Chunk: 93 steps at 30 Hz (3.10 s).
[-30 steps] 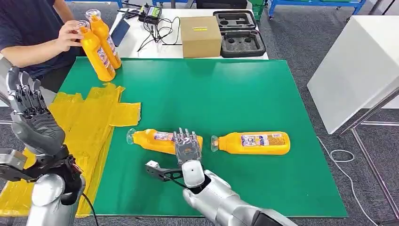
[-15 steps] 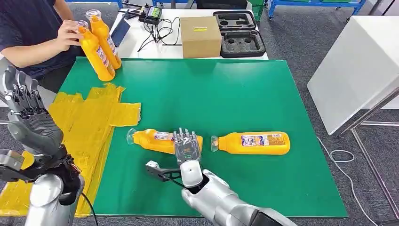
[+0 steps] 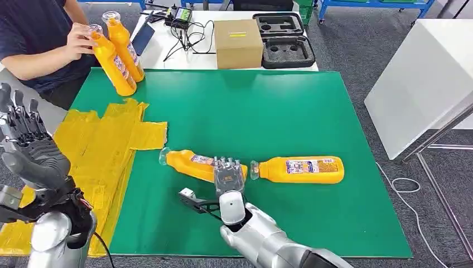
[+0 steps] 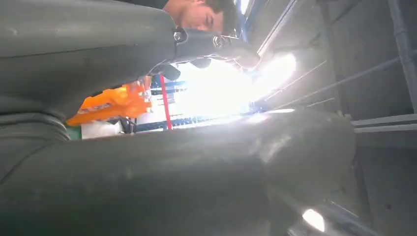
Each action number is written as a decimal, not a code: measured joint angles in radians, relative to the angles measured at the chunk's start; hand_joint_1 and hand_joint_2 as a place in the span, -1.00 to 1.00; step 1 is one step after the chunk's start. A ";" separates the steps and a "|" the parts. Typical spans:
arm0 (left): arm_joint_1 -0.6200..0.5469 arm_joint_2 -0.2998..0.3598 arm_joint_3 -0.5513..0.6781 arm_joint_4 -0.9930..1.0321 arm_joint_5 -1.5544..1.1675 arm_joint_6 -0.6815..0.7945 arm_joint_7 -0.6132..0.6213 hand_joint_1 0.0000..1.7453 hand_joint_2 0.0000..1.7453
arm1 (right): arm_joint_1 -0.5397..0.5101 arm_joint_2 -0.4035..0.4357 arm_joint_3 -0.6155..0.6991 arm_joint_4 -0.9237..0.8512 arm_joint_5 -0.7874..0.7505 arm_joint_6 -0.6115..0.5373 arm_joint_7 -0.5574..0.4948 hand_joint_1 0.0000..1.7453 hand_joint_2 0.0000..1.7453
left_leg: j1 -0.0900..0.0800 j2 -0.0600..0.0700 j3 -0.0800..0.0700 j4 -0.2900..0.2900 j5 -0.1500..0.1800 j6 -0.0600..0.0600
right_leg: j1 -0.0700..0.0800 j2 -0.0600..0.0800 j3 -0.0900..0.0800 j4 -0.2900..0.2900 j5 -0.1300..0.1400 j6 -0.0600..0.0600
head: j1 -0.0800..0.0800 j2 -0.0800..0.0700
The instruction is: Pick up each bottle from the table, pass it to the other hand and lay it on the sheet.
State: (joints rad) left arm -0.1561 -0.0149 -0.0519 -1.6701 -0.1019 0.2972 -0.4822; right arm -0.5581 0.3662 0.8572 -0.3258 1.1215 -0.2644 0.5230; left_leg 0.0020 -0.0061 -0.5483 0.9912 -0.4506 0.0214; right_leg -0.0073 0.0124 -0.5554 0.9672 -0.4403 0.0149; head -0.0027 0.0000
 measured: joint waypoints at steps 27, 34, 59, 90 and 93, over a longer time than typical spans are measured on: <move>0.140 -0.032 0.052 -0.093 -0.032 -0.033 -0.005 -1.00 -1.00 | 0.063 0.005 -0.119 -0.133 -0.076 -0.143 -0.280 1.00 1.00 | 0.000 0.002 -0.003 0.000 0.000 0.000 | 0.000 0.002 -0.003 0.000 0.000 0.000 | -0.001 0.000; 0.214 -0.065 0.082 -0.114 -0.031 -0.068 -0.010 -1.00 -1.00 | 0.171 0.000 -0.240 -0.383 0.000 -0.127 -0.367 1.00 1.00 | 0.000 0.001 -0.009 0.000 0.000 0.000 | 0.000 0.001 -0.009 0.000 0.000 0.000 | 0.000 0.000; 0.143 -0.071 0.054 0.022 0.219 -0.260 0.065 -1.00 1.00 | 0.406 -0.058 -0.381 -0.939 -0.005 -0.252 -0.517 1.00 1.00 | 0.000 0.001 -0.012 0.000 0.000 0.000 | 0.000 0.001 -0.012 0.000 0.000 0.000 | 0.000 0.000; 0.114 -0.080 -0.079 0.151 0.581 -0.472 0.209 -1.00 1.00 | 0.345 -0.034 -0.203 -0.922 0.015 -0.317 -0.504 1.00 1.00 | 0.000 0.001 -0.013 0.000 0.000 0.000 | 0.000 0.001 -0.013 0.000 0.000 0.000 | 0.000 0.000; 0.112 -0.086 -0.098 0.153 0.600 -0.478 0.225 -1.00 1.00 | 0.333 -0.029 -0.203 -0.911 0.027 -0.315 -0.498 1.00 1.00 | 0.000 0.001 -0.013 0.000 0.000 0.000 | 0.000 0.001 -0.013 0.000 0.000 0.000 | 0.000 0.000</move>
State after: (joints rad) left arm -0.0446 -0.1011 -0.1503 -1.5171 0.4986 -0.1804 -0.2571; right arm -0.2255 0.3372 0.6542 -1.2367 1.1487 -0.5795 0.0252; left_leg 0.0017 -0.0053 -0.5617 0.9913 -0.4507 0.0213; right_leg -0.0075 0.0133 -0.5685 0.9673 -0.4401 0.0150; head -0.0027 0.0000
